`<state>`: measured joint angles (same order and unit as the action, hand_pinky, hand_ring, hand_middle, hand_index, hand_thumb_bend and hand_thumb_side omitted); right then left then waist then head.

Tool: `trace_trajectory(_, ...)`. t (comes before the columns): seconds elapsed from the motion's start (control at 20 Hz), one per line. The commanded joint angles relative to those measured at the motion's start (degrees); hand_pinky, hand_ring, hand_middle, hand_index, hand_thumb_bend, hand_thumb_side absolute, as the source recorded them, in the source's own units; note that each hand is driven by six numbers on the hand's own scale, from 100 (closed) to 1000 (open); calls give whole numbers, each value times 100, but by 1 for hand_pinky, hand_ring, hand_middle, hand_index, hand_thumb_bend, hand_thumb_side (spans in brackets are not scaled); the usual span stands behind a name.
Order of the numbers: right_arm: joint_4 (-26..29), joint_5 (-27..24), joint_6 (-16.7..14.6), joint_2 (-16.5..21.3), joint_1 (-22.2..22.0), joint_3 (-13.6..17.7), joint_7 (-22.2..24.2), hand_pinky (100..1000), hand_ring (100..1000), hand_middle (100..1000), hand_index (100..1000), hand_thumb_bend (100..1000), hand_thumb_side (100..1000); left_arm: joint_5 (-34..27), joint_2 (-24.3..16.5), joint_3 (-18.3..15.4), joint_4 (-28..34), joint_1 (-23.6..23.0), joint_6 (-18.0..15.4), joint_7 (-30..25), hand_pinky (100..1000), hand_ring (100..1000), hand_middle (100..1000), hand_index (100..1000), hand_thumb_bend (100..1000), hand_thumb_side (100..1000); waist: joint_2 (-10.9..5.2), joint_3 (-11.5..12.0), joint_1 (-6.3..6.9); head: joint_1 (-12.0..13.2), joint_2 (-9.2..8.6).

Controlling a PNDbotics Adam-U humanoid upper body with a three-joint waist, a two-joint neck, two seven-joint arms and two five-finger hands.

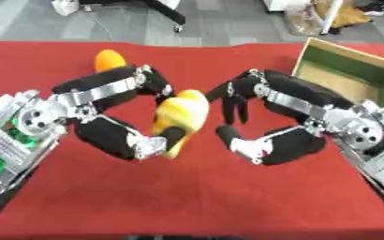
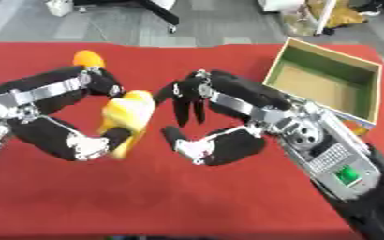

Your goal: Pick up the objects with one hand, pass them to the other hand, and then place them into the box on the other side of the table.

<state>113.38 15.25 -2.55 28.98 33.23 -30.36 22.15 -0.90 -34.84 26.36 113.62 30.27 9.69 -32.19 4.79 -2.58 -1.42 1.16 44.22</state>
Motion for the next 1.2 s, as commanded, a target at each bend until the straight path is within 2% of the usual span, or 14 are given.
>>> trace_trajectory(0.05, 121, 192, -21, 31, 57, 111, -180, 403, 537, 436, 915, 100, 454, -30, -167, -28, 97, 12, 15, -197, 785, 462, 348, 462, 100, 349, -136, -5, -39, 14, -11)
trace_trajectory(0.25, 121, 338, -11, 33, 35, 107, -378, 401, 534, 434, 915, 100, 443, 11, -209, -61, 97, -86, 128, -262, 783, 461, 349, 462, 100, 351, -137, -3, -44, 8, -11)
trace_trajectory(0.5, 121, 408, 11, 32, 25, 110, -484, 399, 533, 432, 914, 100, 440, 14, -228, -121, 97, -207, 257, -98, 784, 461, 349, 462, 100, 357, -136, 3, -48, -1, -11)
trace_trajectory(1.2, 121, 215, -17, -40, 100, -71, -234, 396, 534, 431, 912, 100, 462, -184, -96, -67, 97, 50, 278, -26, 787, 462, 349, 461, 100, 358, -144, 30, -55, -30, -11)
